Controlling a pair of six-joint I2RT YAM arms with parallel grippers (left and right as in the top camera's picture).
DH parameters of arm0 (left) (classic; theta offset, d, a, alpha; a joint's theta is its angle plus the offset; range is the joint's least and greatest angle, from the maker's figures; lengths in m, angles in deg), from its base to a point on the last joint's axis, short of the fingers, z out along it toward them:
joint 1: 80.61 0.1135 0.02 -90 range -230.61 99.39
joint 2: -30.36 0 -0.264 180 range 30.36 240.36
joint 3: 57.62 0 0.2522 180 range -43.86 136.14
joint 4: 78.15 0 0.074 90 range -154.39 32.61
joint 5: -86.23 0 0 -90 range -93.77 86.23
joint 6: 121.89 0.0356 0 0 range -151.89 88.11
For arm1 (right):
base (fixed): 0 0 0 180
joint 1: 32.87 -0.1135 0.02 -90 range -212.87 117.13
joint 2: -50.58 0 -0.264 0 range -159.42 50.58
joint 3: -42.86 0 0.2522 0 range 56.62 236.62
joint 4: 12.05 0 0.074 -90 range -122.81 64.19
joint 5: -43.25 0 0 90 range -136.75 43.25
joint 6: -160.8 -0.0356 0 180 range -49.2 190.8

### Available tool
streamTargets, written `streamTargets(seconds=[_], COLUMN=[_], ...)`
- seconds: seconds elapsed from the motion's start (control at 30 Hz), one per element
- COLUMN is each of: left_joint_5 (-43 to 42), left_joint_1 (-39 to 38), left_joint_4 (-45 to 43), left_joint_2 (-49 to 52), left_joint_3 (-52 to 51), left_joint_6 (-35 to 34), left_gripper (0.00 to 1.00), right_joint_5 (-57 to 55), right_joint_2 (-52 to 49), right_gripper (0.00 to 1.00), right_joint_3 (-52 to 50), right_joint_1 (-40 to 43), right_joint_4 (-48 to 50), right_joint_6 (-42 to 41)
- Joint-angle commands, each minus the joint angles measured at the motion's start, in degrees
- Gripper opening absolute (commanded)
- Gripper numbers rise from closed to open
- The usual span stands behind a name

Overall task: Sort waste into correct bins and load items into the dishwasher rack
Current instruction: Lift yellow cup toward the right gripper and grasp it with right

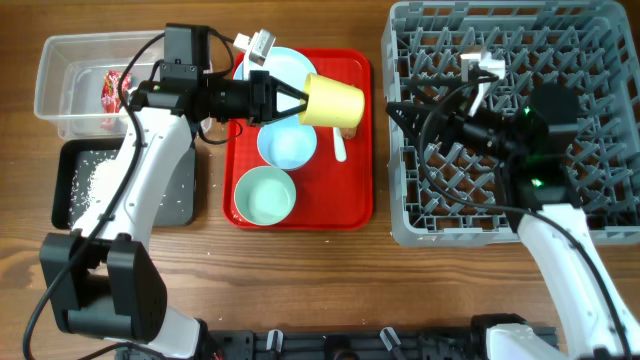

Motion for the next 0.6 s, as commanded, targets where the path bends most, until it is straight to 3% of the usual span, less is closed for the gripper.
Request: streamTargets(seconds=[0.0, 0.17, 0.4, 0.57], left_joint_5=[-7.3, -7.4, -6.8, -4.8], left_joint_1=[-0.2, -0.8, -2.4, -3.9], left_joint_4=[-0.4, -0.5, -0.4, -0.4], left_joint_2=[-1.1, -1.1, -1.1, -1.1], left_joint_3=[0.8, 0.8, 0.8, 0.8], left_joint_6=[-3.9, -5.2, -5.1, -5.1], left_gripper=[0.04, 0.04, 0.04, 0.04], right_joint_5=[13.4, 15.6, 12.6, 12.3], right_joint_2=[-4.7, -9.0, -11.2, -11.2], right_gripper=[0.95, 0.94, 0.95, 0.85], right_joint_3=[0.7, 0.7, 0.7, 0.7], right_joint_1=[-1.3, -4.9, -11.1, -11.3], right_joint_4=[9.9, 19.6, 22.3, 25.9], right_joint_6=[-6.7, -10.5, -10.6, -13.6])
